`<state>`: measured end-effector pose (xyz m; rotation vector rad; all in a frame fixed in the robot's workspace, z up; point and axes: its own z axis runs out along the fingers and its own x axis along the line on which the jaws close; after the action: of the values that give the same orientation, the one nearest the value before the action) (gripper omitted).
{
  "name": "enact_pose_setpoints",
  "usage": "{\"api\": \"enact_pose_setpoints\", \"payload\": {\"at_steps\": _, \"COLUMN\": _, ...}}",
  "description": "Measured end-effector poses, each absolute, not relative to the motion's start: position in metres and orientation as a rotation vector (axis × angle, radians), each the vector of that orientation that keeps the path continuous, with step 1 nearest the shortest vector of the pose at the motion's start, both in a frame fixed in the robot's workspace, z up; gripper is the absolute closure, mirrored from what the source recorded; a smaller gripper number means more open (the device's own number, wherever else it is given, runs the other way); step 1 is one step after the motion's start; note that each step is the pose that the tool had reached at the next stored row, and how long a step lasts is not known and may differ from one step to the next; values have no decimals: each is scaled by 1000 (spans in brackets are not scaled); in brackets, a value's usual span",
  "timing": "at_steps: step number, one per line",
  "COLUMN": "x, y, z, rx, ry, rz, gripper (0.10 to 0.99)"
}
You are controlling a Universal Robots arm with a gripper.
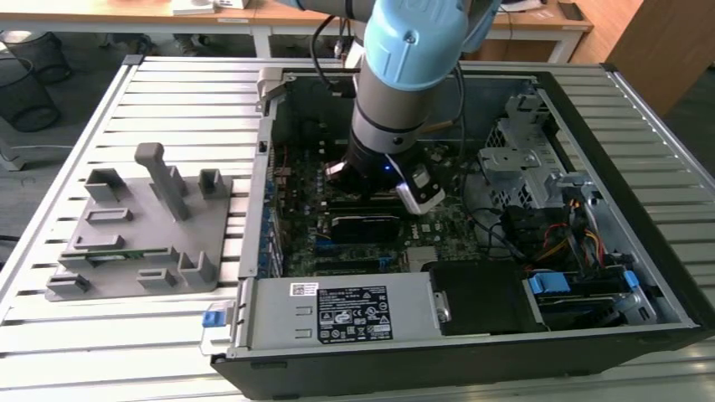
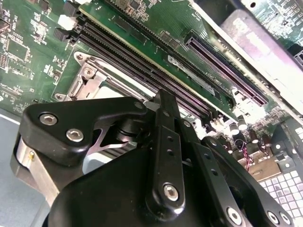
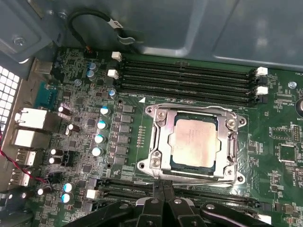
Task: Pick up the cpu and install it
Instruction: 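Install the second cpu locking lever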
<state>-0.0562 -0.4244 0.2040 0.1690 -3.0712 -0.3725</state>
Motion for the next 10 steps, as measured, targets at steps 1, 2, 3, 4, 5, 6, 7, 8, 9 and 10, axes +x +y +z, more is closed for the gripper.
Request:
{"api": "enact_pose_setpoints", "payload": {"at_steps": 1, "x": -56, "y": -424, "z": 203, "rx": 169, "ry": -3071, "rz": -374, "gripper": 980}}
{"api": "enact_pose_setpoints", "payload": {"at_steps": 2, "x": -56, "y": -424, "z": 203, "rx": 169, "ry": -3071, "rz": -375, "gripper": 980}}
{"api": "enact_pose_setpoints", "payload": {"at_steps": 3, "x": -57, "y": -425, "z": 202, "rx": 169, "ry": -3071, "rz": -378, "gripper": 980}}
{"api": "enact_pose_setpoints", "payload": {"at_steps": 4, "x": -57, "y": -425, "z": 201, "rx": 169, "ry": -3070, "rz": -385, "gripper": 980}}
{"api": "enact_pose_setpoints", "payload": {"at_steps": 5, "x": -57, "y": -426, "z": 201, "rx": 169, "ry": -3069, "rz": -394, "gripper": 980}}
{"api": "enact_pose_setpoints", "payload": {"at_steps": 6, "x": -57, "y": -427, "z": 201, "rx": 169, "ry": -3068, "rz": -402, "gripper": 980}}
{"api": "enact_pose_setpoints", "payload": {"at_steps": 7, "x": -57, "y": -428, "z": 200, "rx": 169, "ry": -3068, "rz": -407, "gripper": 980}}
{"api": "enact_pose_setpoints", "payload": {"at_steps": 8, "x": -57, "y": -429, "z": 200, "rx": 170, "ry": -3067, "rz": -412, "gripper": 980}}
{"api": "enact_pose_setpoints", "payload": {"at_steps": 9, "x": -58, "y": -430, "z": 199, "rx": 170, "ry": -3067, "rz": -417, "gripper": 980}}
{"api": "enact_pose_setpoints", "payload": {"at_steps": 10, "x": -58, "y": -431, "z": 199, "rx": 170, "ry": -3066, "rz": -423, "gripper": 980}}
